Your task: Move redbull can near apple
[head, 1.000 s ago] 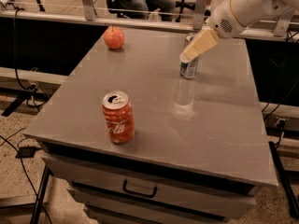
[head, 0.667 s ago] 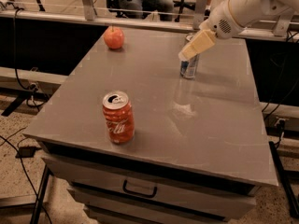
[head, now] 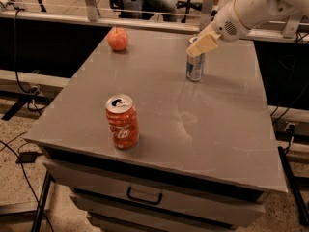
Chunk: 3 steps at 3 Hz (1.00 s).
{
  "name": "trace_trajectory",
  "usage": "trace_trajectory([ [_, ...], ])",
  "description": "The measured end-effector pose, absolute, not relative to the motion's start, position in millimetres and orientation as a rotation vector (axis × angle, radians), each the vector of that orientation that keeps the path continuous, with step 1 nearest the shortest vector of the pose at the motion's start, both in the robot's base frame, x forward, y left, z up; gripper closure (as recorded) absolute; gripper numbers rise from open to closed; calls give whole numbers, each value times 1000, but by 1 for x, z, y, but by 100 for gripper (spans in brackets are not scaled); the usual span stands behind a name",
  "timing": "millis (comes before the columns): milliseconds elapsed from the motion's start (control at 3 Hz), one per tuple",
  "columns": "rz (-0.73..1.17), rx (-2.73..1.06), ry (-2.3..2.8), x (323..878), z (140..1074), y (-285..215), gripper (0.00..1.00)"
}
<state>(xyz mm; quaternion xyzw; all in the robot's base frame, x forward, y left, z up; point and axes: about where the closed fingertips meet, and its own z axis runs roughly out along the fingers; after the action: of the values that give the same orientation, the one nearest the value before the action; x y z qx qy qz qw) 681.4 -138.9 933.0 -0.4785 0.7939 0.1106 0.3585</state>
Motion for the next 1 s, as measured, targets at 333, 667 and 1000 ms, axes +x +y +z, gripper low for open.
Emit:
trace_trajectory([
  [333, 289, -1238, 2049, 682, 931, -137, 90],
  [667, 292, -1241, 2049, 682, 929, -135, 100],
  [1000, 301, -1257, 2040, 684, 929, -129, 100],
])
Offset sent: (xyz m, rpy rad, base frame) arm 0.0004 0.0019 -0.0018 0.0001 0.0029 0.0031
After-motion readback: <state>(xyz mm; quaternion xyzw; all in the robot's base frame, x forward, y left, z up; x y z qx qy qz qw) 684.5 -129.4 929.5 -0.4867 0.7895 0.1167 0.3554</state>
